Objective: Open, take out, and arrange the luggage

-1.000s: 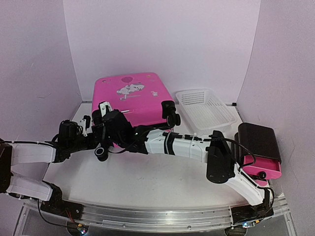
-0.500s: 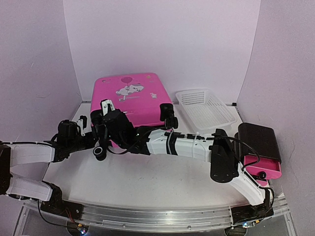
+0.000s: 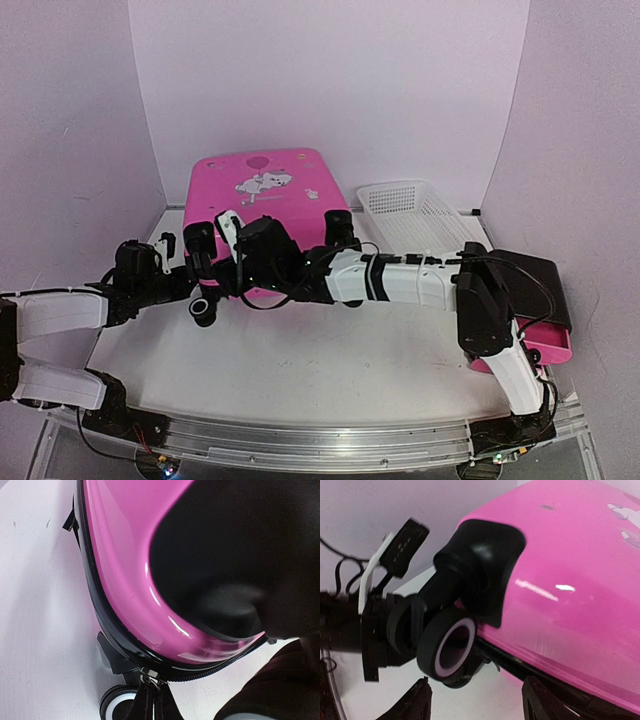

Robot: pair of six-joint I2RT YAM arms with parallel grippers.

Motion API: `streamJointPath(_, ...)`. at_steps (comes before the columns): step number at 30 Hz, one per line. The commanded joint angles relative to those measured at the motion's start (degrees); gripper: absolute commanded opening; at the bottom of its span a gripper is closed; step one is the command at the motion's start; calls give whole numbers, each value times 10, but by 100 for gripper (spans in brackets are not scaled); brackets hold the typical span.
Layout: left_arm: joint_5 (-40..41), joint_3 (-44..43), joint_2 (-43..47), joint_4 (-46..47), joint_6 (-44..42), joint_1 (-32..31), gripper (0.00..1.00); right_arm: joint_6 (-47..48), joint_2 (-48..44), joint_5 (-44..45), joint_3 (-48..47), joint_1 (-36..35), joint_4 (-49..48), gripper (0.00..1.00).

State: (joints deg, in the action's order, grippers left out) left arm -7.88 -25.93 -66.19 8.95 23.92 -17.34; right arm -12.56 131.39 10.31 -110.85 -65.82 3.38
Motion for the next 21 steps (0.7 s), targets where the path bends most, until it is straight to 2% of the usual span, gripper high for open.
streamJointPath(1,11,-13,21,-2,-10,8,0,32,-28,-106,18,0,-15,67)
streamJointPath(4,7,-14,21,-2,-9,8,0,26,-10,-117,6,-5,-29,69)
streamJointPath(8,1,-16,21,-3,-7,8,0,38,21,-44,-32,-10,-29,70)
streamJointPath(12,-1,-15,21,-3,-5,8,0,35,48,2,-64,-10,-29,58)
streamJointPath(15,-2,-13,22,-3,-2,8,0,36,65,10,-86,-13,-29,55)
streamJointPath(19,-4,-14,20,-4,4,8,0,45,85,49,-113,-21,-29,42)
streamJointPath(21,-6,-15,17,-4,7,8,0,50,101,68,-131,-26,-29,40)
